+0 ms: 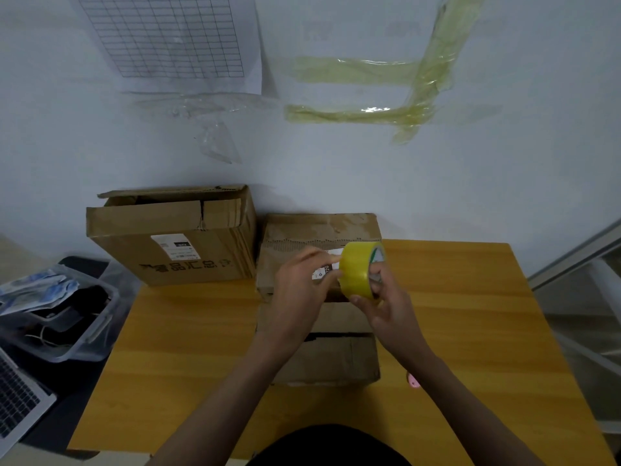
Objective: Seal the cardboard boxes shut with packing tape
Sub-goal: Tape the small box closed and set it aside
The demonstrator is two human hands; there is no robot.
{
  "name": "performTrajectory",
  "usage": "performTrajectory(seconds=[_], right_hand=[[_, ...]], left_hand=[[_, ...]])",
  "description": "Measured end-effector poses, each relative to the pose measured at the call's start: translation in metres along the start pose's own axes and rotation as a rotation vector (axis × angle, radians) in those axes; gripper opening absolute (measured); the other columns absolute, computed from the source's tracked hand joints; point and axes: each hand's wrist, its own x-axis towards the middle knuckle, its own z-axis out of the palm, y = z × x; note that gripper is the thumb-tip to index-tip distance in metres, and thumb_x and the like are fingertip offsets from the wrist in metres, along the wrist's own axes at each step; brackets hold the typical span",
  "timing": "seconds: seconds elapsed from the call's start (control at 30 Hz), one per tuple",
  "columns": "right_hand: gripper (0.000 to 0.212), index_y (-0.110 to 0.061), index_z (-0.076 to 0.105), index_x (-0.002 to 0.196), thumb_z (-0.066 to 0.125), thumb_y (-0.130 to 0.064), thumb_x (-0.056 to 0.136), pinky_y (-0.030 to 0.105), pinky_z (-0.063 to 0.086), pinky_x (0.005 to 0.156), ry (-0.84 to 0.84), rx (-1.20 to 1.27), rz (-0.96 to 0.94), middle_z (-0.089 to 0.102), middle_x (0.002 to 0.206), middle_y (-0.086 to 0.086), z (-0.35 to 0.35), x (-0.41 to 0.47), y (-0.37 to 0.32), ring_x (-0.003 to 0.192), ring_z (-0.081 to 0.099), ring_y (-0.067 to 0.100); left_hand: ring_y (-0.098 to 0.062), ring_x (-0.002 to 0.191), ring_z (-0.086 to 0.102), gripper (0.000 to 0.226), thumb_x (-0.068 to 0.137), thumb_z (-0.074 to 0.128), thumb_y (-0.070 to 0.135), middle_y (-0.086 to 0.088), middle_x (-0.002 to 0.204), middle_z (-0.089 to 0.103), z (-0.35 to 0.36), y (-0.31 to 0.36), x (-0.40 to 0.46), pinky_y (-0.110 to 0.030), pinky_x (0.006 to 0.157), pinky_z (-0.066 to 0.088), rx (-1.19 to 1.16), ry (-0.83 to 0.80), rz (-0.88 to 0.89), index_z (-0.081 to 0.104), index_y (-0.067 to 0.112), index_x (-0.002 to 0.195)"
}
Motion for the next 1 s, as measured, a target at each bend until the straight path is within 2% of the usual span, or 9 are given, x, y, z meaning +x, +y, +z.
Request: performTrajectory(seconds=[0.17, 0.27, 0.33, 0.43, 0.57, 0.67, 0.77, 0.87, 1.0], right_hand=[[0.035, -0.019, 0.047, 0.116, 0.071, -0.014, 0.092, 0.033, 0.057, 0.063, -0.007, -0.104, -0.047, 0.07, 0.102, 0.0, 0.006, -0.001, 0.005, 0.09, 0.069, 0.01], [0.036, -0.028, 0.044, 0.113, 0.07, -0.015, 0.092, 0.017, 0.049, 0.064, -0.032, -0.149, -0.056, 0.071, 0.103, -0.002, 0.007, 0.0, 0.004, 0.087, 0.066, 0.002], [0.038, -0.034, 0.041, 0.113, 0.068, -0.018, 0.093, 0.013, 0.046, 0.065, -0.039, -0.183, -0.068, 0.072, 0.103, -0.003, 0.008, 0.0, 0.003, 0.087, 0.065, 0.0], [0.041, -0.043, 0.037, 0.11, 0.067, -0.019, 0.093, 0.029, 0.054, 0.063, -0.037, -0.23, -0.123, 0.071, 0.098, -0.004, 0.009, -0.001, 0.004, 0.086, 0.067, 0.006], [0.03, -0.032, 0.041, 0.111, 0.065, -0.021, 0.096, 0.043, 0.053, 0.06, -0.062, -0.24, -0.148, 0.07, 0.094, -0.003, 0.012, -0.004, 0.009, 0.082, 0.068, 0.012], [0.026, -0.029, 0.041, 0.111, 0.062, -0.026, 0.096, 0.044, 0.051, 0.055, -0.074, -0.269, -0.151, 0.066, 0.088, -0.002, 0.014, -0.006, 0.01, 0.073, 0.065, 0.016], [0.034, -0.031, 0.04, 0.107, 0.068, -0.019, 0.092, 0.035, 0.045, 0.053, -0.061, -0.244, -0.104, 0.063, 0.08, -0.001, 0.012, -0.005, 0.01, 0.065, 0.058, 0.014], [0.035, -0.03, 0.041, 0.106, 0.07, -0.017, 0.091, 0.028, 0.042, 0.056, -0.093, -0.201, -0.05, 0.065, 0.079, -0.005, 0.009, -0.005, 0.009, 0.066, 0.056, 0.011], [0.03, -0.019, 0.052, 0.115, 0.071, -0.019, 0.092, 0.045, 0.054, 0.068, -0.134, -0.084, 0.096, 0.073, 0.086, -0.005, 0.004, -0.006, 0.01, 0.076, 0.066, 0.016]], left_hand=[[0.003, 0.08, 0.054, 0.007, 0.085, 0.08, 0.021, 0.008, 0.088, 0.069, -0.008, -0.002, 0.006, -0.003, 0.073, 0.038, 0.11, -0.019, 0.066, 0.08, 0.016, 0.09], [0.0, 0.077, 0.057, 0.006, 0.087, 0.078, 0.023, 0.011, 0.085, 0.068, -0.015, 0.001, 0.012, -0.007, 0.07, 0.04, 0.1, -0.078, 0.019, 0.081, 0.017, 0.089], [0.0, 0.076, 0.057, 0.006, 0.09, 0.076, 0.022, 0.013, 0.083, 0.064, -0.018, 0.003, 0.016, -0.011, 0.069, 0.044, 0.107, -0.142, -0.019, 0.08, 0.018, 0.088], [0.001, 0.07, 0.054, 0.013, 0.088, 0.074, 0.019, 0.017, 0.072, 0.057, -0.022, 0.002, 0.02, -0.009, 0.063, 0.041, 0.115, -0.235, -0.037, 0.074, 0.018, 0.075], [-0.003, 0.067, 0.05, 0.026, 0.084, 0.076, 0.024, 0.013, 0.069, 0.054, -0.022, -0.004, 0.025, -0.013, 0.057, 0.035, 0.13, -0.351, -0.082, 0.059, 0.026, 0.065], [-0.006, 0.068, 0.05, 0.024, 0.081, 0.077, 0.018, 0.008, 0.074, 0.057, -0.021, -0.005, 0.026, -0.02, 0.059, 0.04, 0.084, -0.43, -0.102, 0.057, 0.022, 0.067], [-0.006, 0.067, 0.051, 0.029, 0.079, 0.079, 0.016, 0.004, 0.078, 0.059, -0.021, -0.005, 0.022, -0.024, 0.06, 0.046, 0.01, -0.512, -0.074, 0.055, 0.025, 0.067], [-0.01, 0.071, 0.052, 0.025, 0.08, 0.078, 0.015, 0.001, 0.082, 0.058, -0.018, -0.01, 0.017, -0.028, 0.064, 0.048, -0.049, -0.494, -0.068, 0.056, 0.022, 0.071], [-0.015, 0.081, 0.061, 0.023, 0.081, 0.082, 0.025, 0.003, 0.09, 0.058, -0.013, -0.014, 0.015, -0.035, 0.073, 0.057, -0.082, -0.49, -0.095, 0.059, 0.022, 0.078]])
